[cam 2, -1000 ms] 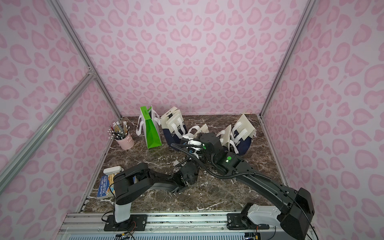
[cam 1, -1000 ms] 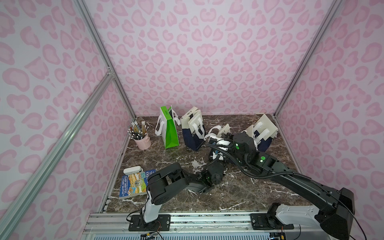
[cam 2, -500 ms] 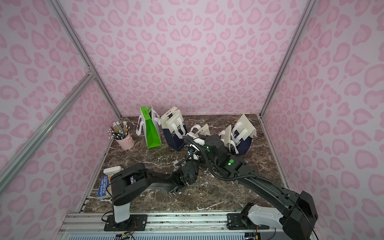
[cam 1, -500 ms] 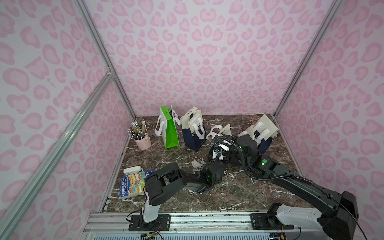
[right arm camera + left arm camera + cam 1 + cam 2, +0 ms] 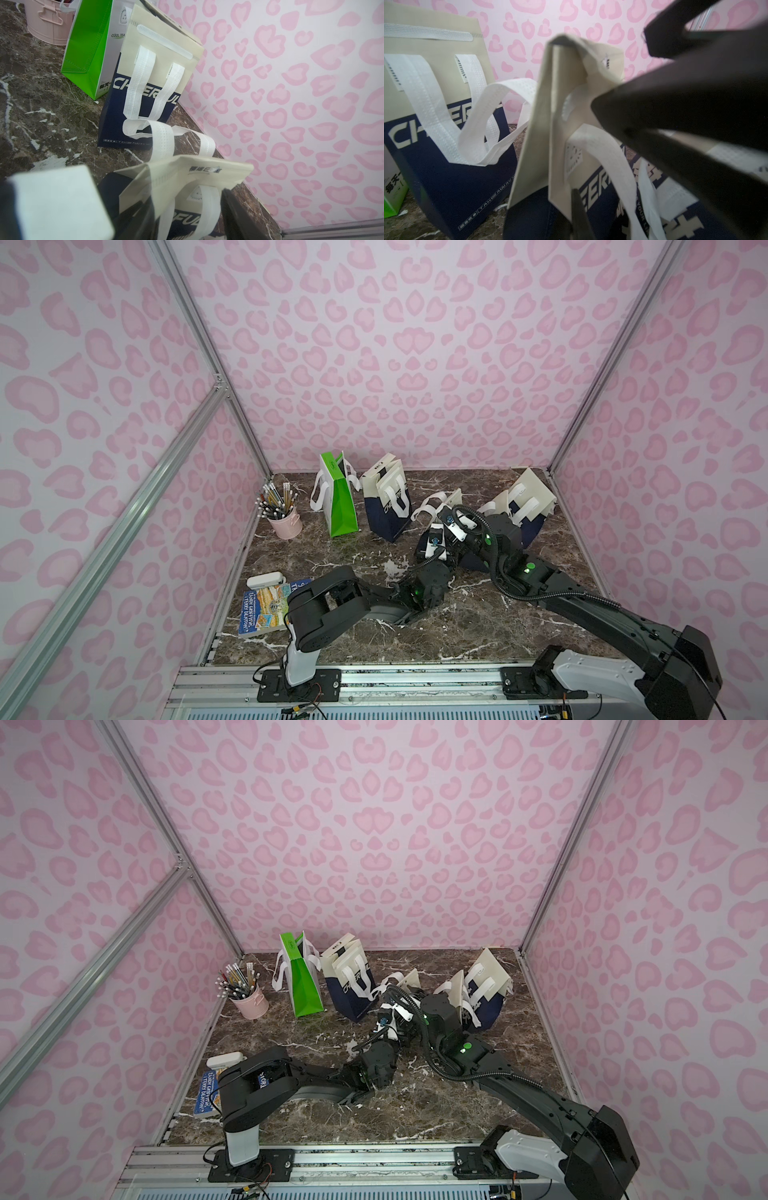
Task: Open the takeout bag
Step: Open the takeout bag at the center of the board.
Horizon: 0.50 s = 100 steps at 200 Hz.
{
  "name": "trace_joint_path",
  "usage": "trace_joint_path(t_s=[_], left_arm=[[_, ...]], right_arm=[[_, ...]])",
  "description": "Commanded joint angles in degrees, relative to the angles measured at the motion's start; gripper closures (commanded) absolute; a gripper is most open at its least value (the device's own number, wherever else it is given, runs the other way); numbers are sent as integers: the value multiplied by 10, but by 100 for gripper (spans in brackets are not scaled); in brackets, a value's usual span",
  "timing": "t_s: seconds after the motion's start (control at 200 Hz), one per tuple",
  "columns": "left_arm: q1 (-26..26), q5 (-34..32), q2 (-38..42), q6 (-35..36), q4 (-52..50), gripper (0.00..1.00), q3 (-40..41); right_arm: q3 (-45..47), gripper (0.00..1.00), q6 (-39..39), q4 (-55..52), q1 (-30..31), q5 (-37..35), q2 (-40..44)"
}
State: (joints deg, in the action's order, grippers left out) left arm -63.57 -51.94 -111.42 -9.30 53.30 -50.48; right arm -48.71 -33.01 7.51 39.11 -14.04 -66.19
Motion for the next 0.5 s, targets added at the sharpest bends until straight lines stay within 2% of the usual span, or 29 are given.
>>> trace_joint_path(t_s=[0.0, 0.495], left_arm=[[-1, 0, 1, 8, -25, 95, -3], [-1, 3, 14, 23, -26, 95, 5]], right_arm=[[0, 49, 9, 39, -3, 3, -7], [26, 54, 26, 144, -13, 1, -28]])
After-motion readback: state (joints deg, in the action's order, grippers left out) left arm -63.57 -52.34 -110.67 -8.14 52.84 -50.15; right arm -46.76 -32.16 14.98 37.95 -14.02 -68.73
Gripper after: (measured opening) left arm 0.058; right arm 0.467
